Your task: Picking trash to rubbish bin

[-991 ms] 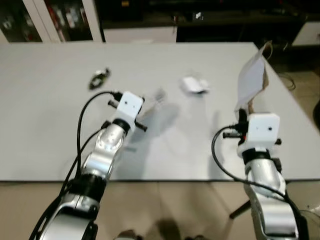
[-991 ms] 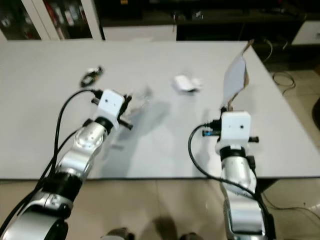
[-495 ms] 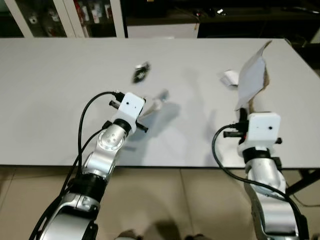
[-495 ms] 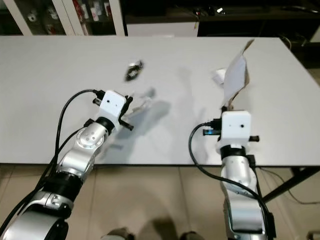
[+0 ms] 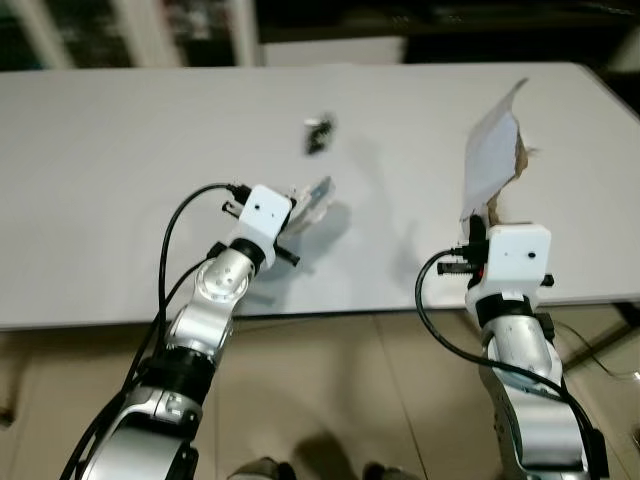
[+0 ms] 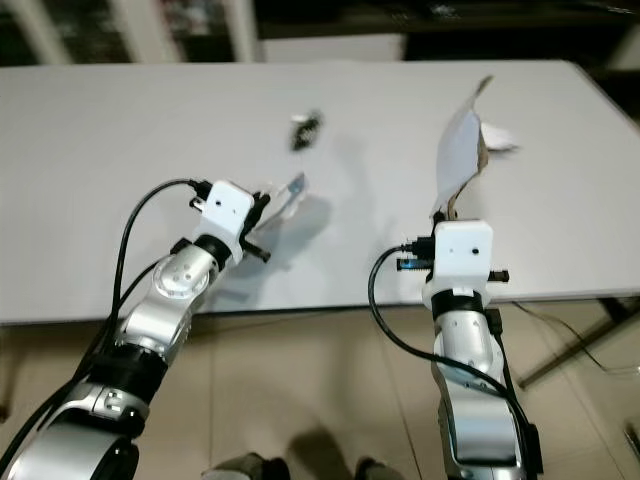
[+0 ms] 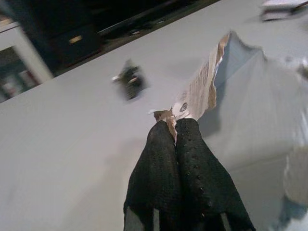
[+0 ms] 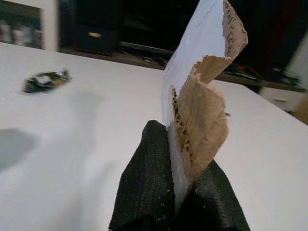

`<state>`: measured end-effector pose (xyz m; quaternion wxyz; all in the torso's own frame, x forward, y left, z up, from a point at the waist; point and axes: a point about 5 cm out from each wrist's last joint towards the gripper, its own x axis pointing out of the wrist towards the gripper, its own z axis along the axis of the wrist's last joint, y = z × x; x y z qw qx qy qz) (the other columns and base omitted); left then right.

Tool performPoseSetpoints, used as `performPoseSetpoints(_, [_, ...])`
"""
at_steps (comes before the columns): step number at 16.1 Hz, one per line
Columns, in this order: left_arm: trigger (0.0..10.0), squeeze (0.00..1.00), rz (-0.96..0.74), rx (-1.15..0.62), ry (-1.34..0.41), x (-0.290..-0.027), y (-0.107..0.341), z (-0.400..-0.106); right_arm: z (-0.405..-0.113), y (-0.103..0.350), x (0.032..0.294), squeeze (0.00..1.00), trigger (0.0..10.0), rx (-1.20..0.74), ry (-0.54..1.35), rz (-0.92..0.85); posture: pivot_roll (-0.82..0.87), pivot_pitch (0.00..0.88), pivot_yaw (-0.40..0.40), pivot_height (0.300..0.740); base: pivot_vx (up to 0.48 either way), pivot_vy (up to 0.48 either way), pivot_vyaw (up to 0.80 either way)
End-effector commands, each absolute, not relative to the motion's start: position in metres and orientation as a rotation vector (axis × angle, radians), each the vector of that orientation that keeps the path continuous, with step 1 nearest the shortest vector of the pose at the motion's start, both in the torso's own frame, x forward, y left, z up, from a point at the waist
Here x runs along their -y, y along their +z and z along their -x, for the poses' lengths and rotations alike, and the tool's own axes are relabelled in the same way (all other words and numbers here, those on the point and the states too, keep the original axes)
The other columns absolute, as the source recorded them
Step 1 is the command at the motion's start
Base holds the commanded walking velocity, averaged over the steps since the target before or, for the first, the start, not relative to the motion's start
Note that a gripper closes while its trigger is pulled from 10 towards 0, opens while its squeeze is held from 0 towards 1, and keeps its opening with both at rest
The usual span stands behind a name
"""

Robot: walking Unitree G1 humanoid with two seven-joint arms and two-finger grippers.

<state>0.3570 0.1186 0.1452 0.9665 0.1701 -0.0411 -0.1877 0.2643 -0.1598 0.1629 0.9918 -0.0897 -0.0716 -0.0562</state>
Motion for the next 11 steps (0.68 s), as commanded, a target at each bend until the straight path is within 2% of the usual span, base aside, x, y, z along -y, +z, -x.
performPoseSetpoints(1, [10.0, 0.0, -0.329, 0.07, -0.4, -0.1155, 0.1446, -0.3575, -0.2631, 0.1621, 0.1628, 0.0, 10.0, 0.136, -0.128, 0.183, 0.09, 0.114, 0.014, 0.74, 0.0, 0.0, -0.8])
performPoseSetpoints(11, [10.0, 0.0, -0.297, 0.066, -0.425, -0.1095, 0.1462, -0.3595, -0.2629, 0.1628, 0.1619, 0.0, 10.0, 0.14, -0.13, 0.183, 0.1, 0.108, 0.017, 0.74, 0.0, 0.0, -0.79])
